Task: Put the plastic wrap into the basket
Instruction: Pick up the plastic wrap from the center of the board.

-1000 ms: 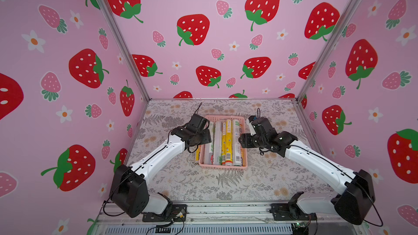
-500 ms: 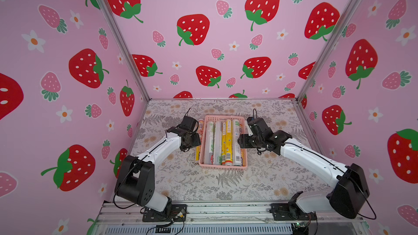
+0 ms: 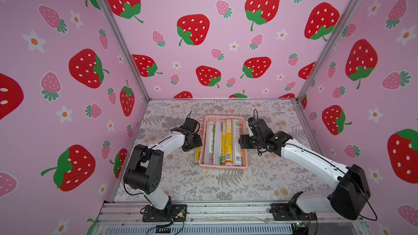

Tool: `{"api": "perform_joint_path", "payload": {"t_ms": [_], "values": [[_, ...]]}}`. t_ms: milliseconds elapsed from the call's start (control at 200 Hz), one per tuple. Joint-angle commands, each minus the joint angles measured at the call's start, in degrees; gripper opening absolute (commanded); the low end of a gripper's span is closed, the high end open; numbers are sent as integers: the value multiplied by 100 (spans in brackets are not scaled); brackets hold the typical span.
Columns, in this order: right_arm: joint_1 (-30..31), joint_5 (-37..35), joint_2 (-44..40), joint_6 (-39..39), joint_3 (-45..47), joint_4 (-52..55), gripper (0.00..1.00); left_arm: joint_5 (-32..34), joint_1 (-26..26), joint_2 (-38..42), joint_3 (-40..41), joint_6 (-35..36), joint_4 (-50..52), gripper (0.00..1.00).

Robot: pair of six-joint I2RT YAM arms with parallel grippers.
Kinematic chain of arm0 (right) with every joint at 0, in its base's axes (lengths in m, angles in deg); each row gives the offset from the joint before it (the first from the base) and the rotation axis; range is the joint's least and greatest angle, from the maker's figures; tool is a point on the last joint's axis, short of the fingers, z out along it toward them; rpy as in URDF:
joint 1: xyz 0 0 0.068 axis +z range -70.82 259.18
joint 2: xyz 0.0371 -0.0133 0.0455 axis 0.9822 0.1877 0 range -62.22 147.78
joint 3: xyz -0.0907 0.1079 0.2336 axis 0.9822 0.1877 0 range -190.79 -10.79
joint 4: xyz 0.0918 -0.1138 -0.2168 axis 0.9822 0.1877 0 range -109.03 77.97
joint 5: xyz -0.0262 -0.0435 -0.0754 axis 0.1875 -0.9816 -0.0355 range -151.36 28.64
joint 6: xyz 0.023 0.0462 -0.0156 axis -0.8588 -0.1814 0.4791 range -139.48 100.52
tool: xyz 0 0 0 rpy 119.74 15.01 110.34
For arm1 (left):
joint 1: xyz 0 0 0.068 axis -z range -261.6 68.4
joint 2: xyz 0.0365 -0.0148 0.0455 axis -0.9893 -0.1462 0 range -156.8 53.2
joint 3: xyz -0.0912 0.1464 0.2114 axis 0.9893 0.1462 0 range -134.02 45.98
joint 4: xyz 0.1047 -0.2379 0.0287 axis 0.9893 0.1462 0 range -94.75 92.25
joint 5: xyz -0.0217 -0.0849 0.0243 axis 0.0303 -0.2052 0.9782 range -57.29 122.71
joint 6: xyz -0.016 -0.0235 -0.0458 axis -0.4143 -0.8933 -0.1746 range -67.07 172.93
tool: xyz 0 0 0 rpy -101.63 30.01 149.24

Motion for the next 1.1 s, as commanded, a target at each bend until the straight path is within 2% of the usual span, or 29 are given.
{"api": "perform_joint_path", "payload": {"t_ms": [0, 260, 370, 560, 810, 975, 1096], "values": [[-20, -150, -97, 44, -52, -16, 67, 191, 15, -219, -49, 98, 62, 69], [-21, -148, -51, 27, -40, -58, 67, 895, -34, -270, -80, 36, 421, 67], [-19, -133, 14, 23, -53, -78, 67, 1030, -45, -260, -94, 165, 563, 63], [-26, -86, 46, 31, -143, -88, 67, 950, -59, -230, 0, 152, 588, 57], [-21, -75, 4, 92, -227, -19, 67, 920, -56, -184, 237, 37, 588, 55], [-19, -67, -85, 111, -284, 19, 67, 866, -55, 138, 376, -17, 570, 47], [-21, -87, -218, 119, -231, -53, 67, 804, -58, 412, 381, 1, 613, 46]]}}
